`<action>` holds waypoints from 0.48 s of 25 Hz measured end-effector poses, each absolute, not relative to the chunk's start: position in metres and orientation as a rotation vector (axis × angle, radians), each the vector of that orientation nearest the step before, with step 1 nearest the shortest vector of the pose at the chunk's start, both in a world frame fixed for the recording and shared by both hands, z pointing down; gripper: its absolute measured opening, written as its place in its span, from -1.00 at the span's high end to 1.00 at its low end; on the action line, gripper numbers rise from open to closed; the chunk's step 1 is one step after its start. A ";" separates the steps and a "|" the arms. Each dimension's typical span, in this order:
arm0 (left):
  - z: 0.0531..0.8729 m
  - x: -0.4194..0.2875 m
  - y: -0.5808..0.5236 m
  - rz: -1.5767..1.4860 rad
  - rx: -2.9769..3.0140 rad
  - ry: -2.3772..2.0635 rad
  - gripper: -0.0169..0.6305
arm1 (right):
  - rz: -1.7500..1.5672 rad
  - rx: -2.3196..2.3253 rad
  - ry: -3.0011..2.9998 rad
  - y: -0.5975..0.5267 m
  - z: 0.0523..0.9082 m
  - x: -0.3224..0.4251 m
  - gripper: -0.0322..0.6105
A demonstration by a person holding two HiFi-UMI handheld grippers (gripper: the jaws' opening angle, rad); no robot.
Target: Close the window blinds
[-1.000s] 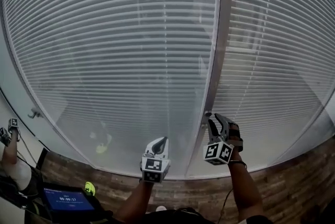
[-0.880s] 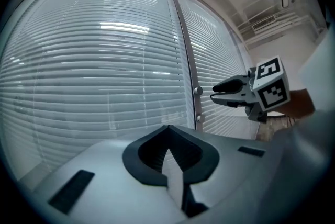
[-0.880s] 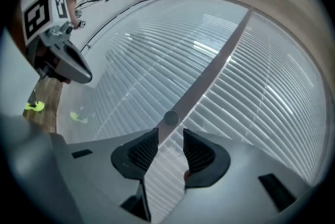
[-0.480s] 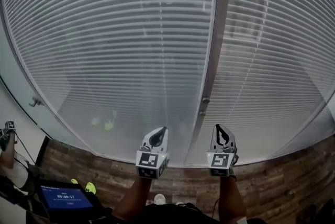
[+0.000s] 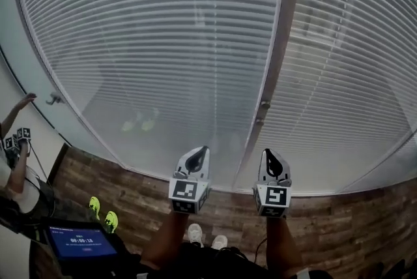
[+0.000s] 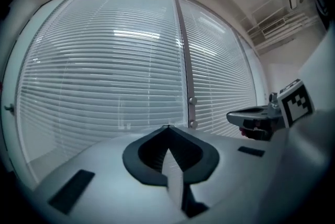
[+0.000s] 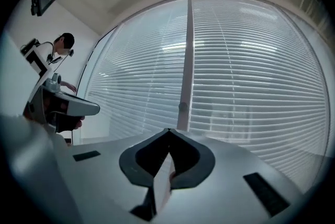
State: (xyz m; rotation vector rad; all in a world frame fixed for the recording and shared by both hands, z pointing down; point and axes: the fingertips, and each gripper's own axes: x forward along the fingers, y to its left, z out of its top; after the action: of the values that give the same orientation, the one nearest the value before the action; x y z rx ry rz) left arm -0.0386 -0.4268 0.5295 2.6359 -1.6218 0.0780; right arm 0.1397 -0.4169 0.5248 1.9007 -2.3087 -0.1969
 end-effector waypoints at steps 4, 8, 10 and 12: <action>0.542 -0.038 -0.424 0.060 2.602 -1.559 0.97 | -0.134 1.936 -2.311 -0.417 0.522 0.138 0.89; 0.547 -0.047 -0.425 -0.029 2.517 -1.516 0.97 | -0.102 1.956 -2.334 -0.412 0.528 0.137 0.89; 0.552 -0.049 -0.422 0.002 2.530 -1.525 0.97 | -0.088 1.950 -2.332 -0.405 0.529 0.135 0.89; 0.554 -0.052 -0.416 0.047 2.551 -1.524 0.97 | -0.083 1.948 -2.333 -0.396 0.527 0.131 0.89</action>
State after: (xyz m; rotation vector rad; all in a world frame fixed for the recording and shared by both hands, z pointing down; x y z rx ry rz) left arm -0.0515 -0.4164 0.5541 2.5511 -1.5238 0.0467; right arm 0.1306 -0.3959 0.5274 1.9480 -2.3334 -0.0833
